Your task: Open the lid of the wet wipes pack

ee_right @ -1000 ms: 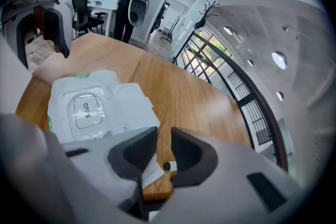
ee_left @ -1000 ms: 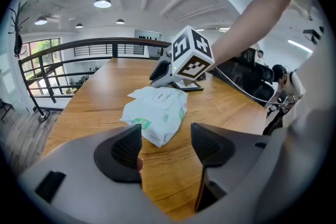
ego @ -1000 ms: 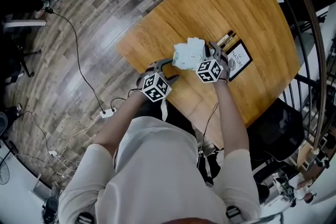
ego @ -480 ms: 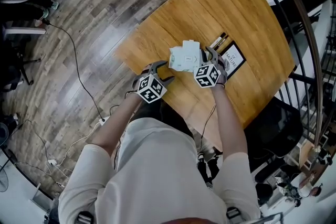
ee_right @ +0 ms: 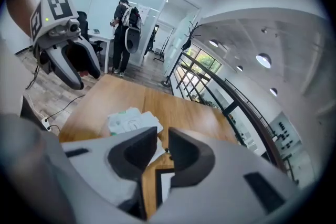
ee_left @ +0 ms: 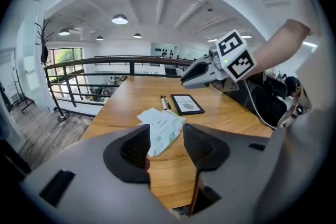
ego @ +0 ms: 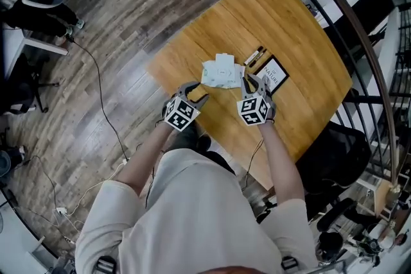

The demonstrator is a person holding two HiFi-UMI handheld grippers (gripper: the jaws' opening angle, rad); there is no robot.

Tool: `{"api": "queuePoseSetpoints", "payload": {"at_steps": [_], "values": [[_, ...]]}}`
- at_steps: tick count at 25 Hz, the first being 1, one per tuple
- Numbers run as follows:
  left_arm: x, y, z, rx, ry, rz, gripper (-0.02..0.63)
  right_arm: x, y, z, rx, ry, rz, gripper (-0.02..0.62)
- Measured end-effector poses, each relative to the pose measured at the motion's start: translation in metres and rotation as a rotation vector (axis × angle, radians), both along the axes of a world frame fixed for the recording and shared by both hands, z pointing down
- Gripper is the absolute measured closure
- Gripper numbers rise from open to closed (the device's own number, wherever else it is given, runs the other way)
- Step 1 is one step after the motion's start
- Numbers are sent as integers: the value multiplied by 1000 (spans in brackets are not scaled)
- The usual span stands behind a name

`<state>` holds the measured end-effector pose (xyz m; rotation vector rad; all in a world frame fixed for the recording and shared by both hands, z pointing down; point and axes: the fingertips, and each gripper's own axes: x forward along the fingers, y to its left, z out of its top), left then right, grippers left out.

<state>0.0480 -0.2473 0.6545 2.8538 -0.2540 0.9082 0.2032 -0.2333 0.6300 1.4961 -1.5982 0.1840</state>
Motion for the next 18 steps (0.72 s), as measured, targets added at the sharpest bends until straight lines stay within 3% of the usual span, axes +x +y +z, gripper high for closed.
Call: {"api": "queuePoseSetpoints", "payload": {"at_steps": [7,12,18], "values": [[-28,65,-84,26,67,-49,440,-45,76,-90,95,-17,-28,555],[-41,102,-123,21,116,-85,464,-64,118,-119,156,-65,-7,572],[-60,127,-150,50,168,-135,516,-82,157,-133,221,-192,71,592]]}}
